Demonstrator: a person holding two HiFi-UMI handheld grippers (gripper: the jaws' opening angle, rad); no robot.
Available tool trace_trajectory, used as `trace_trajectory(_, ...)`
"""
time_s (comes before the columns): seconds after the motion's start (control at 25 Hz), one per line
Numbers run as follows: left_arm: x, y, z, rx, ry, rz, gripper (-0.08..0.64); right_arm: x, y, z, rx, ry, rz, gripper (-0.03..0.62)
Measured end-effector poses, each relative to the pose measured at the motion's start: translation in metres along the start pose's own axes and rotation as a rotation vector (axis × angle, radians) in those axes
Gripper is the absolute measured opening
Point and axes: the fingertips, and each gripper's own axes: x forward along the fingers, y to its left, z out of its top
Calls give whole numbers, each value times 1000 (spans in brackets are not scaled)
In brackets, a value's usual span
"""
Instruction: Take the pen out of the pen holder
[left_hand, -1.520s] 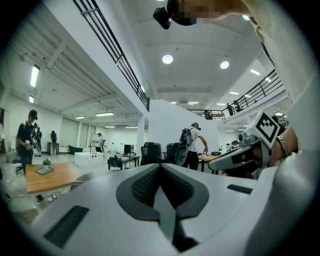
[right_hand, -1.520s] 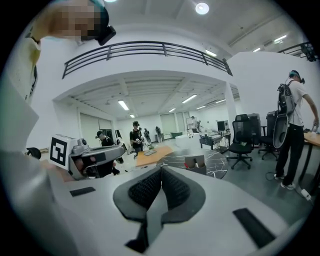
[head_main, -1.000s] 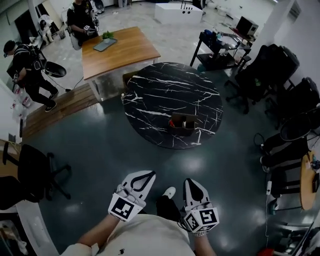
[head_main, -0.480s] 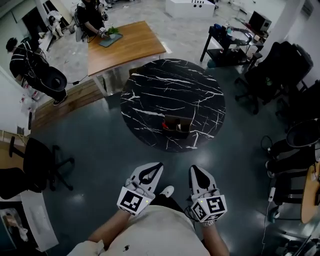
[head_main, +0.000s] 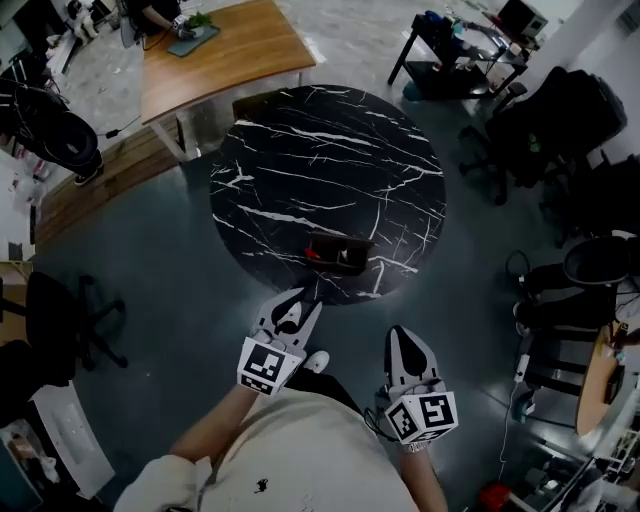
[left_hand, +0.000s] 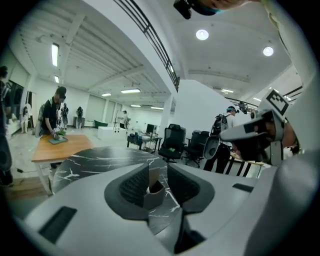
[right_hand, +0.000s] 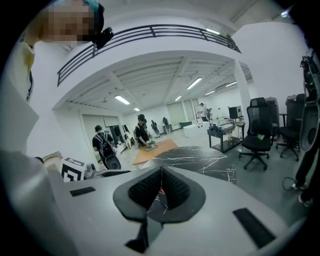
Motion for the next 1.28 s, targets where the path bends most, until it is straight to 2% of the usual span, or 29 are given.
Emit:
trace_trajectory(0.28, 67, 81, -68, -149, 177, -4, 101, 62, -8, 16, 1, 49, -54, 18)
trace_trajectory(0.44, 91, 97, -99, -177, 264, -59, 101, 85, -10, 20, -5, 70, -80, 18)
trace_trajectory(0.64, 119, 105, -112, -233, 299, -101, 101, 102, -19, 26, 8, 93, -131, 18)
trace_trajectory(0.8, 135, 107, -107, -216, 287, -136, 101, 112, -26, 26, 25, 106, -168, 18)
trace_trajectory(1.16, 136, 106, -118, -190, 335, -162, 100, 121, -23, 26, 30, 96, -174, 18)
trace_trajectory(1.28, 137, 107, -120, -179, 333, -152, 56, 117, -23, 23, 32, 87, -180, 18)
